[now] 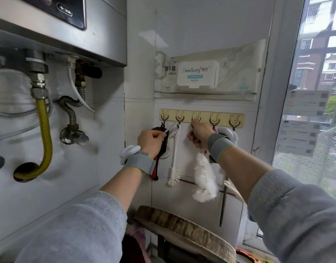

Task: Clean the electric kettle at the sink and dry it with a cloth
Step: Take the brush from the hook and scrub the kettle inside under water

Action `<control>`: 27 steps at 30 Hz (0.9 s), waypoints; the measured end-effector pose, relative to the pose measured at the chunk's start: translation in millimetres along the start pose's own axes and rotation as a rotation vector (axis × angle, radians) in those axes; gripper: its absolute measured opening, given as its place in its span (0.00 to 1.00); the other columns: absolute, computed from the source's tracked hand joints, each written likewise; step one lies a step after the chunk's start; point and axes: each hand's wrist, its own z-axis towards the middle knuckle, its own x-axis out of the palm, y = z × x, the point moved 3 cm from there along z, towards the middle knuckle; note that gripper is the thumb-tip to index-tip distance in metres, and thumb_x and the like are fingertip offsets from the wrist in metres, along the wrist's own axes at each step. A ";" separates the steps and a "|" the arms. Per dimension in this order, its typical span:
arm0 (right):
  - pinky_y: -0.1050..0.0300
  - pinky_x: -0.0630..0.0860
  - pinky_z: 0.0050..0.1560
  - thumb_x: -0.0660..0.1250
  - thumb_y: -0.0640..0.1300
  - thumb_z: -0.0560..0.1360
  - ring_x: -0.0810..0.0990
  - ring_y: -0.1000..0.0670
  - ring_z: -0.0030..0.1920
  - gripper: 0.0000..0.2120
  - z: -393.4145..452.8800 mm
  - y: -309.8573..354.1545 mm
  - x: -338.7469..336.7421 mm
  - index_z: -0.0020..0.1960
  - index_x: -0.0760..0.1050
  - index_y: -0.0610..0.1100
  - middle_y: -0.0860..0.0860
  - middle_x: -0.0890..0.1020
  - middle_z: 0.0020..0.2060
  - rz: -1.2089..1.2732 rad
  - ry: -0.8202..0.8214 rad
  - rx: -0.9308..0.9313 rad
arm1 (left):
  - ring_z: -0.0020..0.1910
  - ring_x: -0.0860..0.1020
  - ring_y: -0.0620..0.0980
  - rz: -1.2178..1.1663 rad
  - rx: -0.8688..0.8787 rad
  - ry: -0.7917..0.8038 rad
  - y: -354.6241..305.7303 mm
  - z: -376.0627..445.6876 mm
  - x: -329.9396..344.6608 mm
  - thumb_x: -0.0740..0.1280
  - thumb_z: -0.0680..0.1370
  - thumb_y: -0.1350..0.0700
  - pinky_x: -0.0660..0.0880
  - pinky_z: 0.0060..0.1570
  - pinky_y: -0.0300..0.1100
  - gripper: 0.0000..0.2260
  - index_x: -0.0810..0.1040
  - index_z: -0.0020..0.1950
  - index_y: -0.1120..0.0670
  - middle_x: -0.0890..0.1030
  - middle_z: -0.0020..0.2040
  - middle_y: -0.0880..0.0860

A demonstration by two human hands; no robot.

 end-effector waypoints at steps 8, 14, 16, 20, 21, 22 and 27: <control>0.67 0.55 0.17 0.49 0.48 0.83 0.61 0.53 0.14 0.24 -1.1 14.4 -5.6 0.34 0.70 0.38 0.45 0.71 0.25 0.337 0.031 -0.187 | 0.49 0.82 0.53 -0.013 0.022 -0.026 -4.8 0.5 0.2 0.70 0.75 0.57 0.78 0.54 0.46 0.07 0.85 0.49 0.58 0.85 0.49 0.57; 0.62 0.58 0.23 0.51 0.51 0.81 0.64 0.50 0.21 0.24 -15.5 -6.1 -39.0 0.33 0.71 0.40 0.46 0.73 0.23 0.145 0.020 -0.191 | 0.47 0.81 0.53 0.024 0.094 0.072 -18.3 -10.1 26.5 0.70 0.75 0.59 0.74 0.42 0.36 0.07 0.85 0.50 0.60 0.84 0.49 0.57; 0.60 0.58 0.23 0.51 0.51 0.81 0.65 0.49 0.21 0.24 -18.2 -14.8 -46.6 0.33 0.71 0.40 0.47 0.73 0.21 0.112 0.018 -0.190 | 0.50 0.81 0.55 0.037 0.077 0.089 -23.0 -14.3 39.0 0.70 0.75 0.57 0.75 0.46 0.39 0.08 0.84 0.51 0.59 0.84 0.50 0.57; 0.62 0.60 0.22 0.51 0.51 0.82 0.64 0.48 0.21 0.24 -22.3 -20.3 -55.2 0.33 0.71 0.39 0.48 0.72 0.17 0.110 0.030 -0.219 | 0.52 0.81 0.54 0.090 0.071 0.076 -29.8 -18.9 57.8 0.69 0.76 0.56 0.71 0.47 0.36 0.09 0.84 0.52 0.59 0.84 0.51 0.57; 0.62 0.60 0.22 0.51 0.51 0.82 0.64 0.48 0.21 0.24 -23.0 -20.6 -55.7 0.33 0.70 0.39 0.48 0.72 0.16 0.108 0.034 -0.222 | 0.52 0.81 0.54 0.092 0.057 0.064 -29.6 -18.4 59.8 0.69 0.76 0.56 0.72 0.48 0.37 0.09 0.84 0.51 0.60 0.84 0.51 0.57; 0.63 0.60 0.21 0.51 0.51 0.82 0.64 0.48 0.21 0.24 -23.5 -20.7 -55.0 0.33 0.70 0.40 0.49 0.72 0.16 0.104 0.037 -0.223 | 0.52 0.81 0.55 0.094 0.042 0.054 -28.0 -17.2 60.7 0.69 0.76 0.56 0.73 0.49 0.38 0.09 0.84 0.51 0.60 0.84 0.51 0.58; 0.63 0.61 0.21 0.51 0.52 0.81 0.64 0.49 0.21 0.25 -21.7 -22.3 -52.6 0.32 0.71 0.40 0.49 0.72 0.16 0.073 0.033 -0.217 | 0.53 0.81 0.53 0.144 0.027 0.076 -24.2 -17.3 71.1 0.69 0.76 0.55 0.73 0.49 0.36 0.10 0.85 0.52 0.59 0.84 0.52 0.56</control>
